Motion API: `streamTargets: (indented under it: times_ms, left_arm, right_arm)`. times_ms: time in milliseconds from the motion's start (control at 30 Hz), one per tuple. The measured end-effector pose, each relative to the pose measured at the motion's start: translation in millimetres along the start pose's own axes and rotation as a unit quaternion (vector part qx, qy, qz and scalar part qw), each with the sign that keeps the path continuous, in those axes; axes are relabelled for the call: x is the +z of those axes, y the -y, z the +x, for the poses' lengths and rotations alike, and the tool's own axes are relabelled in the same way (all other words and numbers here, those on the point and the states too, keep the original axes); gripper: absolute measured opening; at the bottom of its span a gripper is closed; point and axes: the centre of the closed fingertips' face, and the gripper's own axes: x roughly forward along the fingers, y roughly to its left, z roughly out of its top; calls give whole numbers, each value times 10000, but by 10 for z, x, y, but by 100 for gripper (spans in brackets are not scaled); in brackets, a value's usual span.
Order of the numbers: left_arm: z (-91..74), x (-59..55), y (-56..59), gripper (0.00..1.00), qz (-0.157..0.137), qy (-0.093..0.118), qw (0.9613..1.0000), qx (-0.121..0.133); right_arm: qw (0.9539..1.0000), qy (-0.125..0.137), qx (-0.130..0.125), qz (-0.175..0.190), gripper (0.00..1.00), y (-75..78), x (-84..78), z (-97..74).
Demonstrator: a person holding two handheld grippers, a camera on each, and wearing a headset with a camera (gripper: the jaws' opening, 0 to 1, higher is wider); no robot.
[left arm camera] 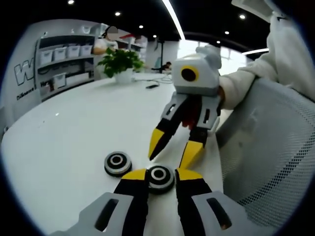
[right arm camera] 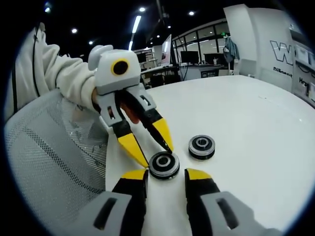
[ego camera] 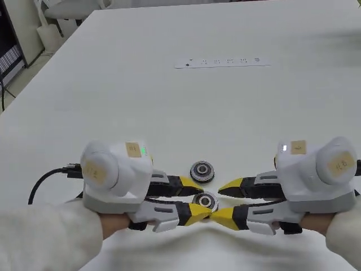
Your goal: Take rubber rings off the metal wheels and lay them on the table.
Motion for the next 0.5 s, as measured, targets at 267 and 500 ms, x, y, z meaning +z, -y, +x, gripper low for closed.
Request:
streamTargets:
  times_ms: [267,500]
  left_arm:
    - [9,-41,10,18,211,-77,9997,26]
    - [9,-42,2,17,358,-47,9993,57]
  right_arm:
    - [9999,-56,30,-88,23,-25,2,16]
    - [9997,-116,50,-216,22,-56,-12,18]
